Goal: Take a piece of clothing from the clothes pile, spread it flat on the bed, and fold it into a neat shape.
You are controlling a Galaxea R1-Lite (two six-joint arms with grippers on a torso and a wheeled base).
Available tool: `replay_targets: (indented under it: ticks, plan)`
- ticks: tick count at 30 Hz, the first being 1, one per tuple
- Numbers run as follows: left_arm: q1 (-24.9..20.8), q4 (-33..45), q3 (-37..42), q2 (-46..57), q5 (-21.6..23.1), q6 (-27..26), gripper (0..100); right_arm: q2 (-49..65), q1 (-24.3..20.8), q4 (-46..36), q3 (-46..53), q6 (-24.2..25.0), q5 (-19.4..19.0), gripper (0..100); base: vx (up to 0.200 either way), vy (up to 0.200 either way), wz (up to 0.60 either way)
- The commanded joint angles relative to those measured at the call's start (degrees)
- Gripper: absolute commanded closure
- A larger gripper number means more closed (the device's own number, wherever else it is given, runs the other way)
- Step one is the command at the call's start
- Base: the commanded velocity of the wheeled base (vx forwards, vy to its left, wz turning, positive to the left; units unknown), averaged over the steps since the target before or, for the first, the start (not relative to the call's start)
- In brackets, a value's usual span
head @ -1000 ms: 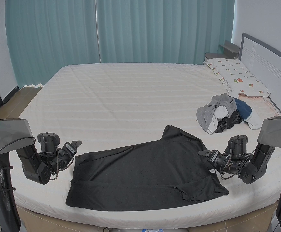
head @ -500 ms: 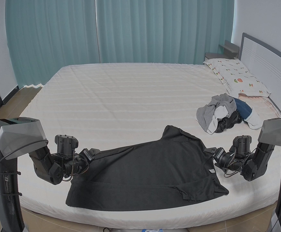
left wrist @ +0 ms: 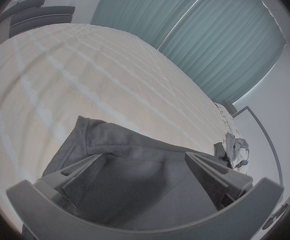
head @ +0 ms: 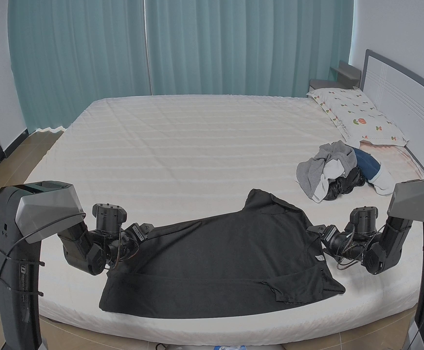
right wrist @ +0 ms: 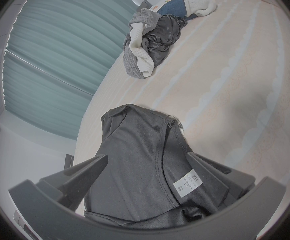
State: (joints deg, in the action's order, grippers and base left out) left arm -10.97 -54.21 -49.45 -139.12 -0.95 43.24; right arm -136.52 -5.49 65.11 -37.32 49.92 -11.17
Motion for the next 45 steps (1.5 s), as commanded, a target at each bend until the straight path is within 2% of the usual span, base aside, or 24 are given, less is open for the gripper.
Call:
replay_targets:
  ticks: [1,4,10,15,20,24,26,28,29,34,45]
  plan:
    - [1.7,0.1,-6.4,-5.4,-2.2,-1.1,0,-0.1,-0.1,0.1,0.0,0.0,0.0,0,0.0,0.0,0.0]
    - [2.9,0.1,-11.9,-7.3,-5.6,-1.8,0,-0.1,-0.1,0.1,0.0,-0.1,0.0,0,0.0,0.0,0.0]
    - [7.0,0.1,-20.8,-8.2,-6.5,-1.2,0,-0.9,-0.3,1.2,0.2,-0.2,0.4,0,0.0,0.0,0.0]
    - [9.7,0.2,-25.5,-8.9,-6.6,4.6,0,-1.2,-0.4,1.9,0.4,-0.2,0.5,0,0.0,0.0,0.0]
    - [11.2,0.2,-24.6,-8.6,-4.8,6.9,0,-1.2,-0.4,1.9,0.4,-0.2,0.5,0,0.0,0.0,0.0]
    - [12.1,1.0,-20.9,-7.5,0.5,6.7,0,-1.3,-0.5,1.9,0.4,-0.2,0.5,0,0.0,0.0,0.0]
    - [12.4,1.7,-18.8,-6.4,3.7,5.9,0,-1.3,-0.7,1.9,0.4,-0.2,0.5,0,0.0,0.0,0.0]
    - [12.4,1.7,-17.8,-6.3,4.9,4.8,0,-1.3,-0.7,1.9,0.4,-0.2,0.5,0,0.0,0.0,0.0]
    - [12.4,1.7,-16.6,-6.4,5.5,1.9,0,-1.2,-0.7,1.9,0.3,-0.2,0.5,0,0.0,0.0,0.0]
    - [12.3,1.1,-15.9,-8.1,5.3,-4.9,0,-1.2,-0.7,1.9,0.4,-0.2,0.5,0,0.0,0.0,0.0]
    - [11.5,1.2,-14.5,-8.4,5.2,-6.0,0,-1.3,-0.7,1.9,0.4,-0.2,0.5,0,0.0,0.0,0.0]
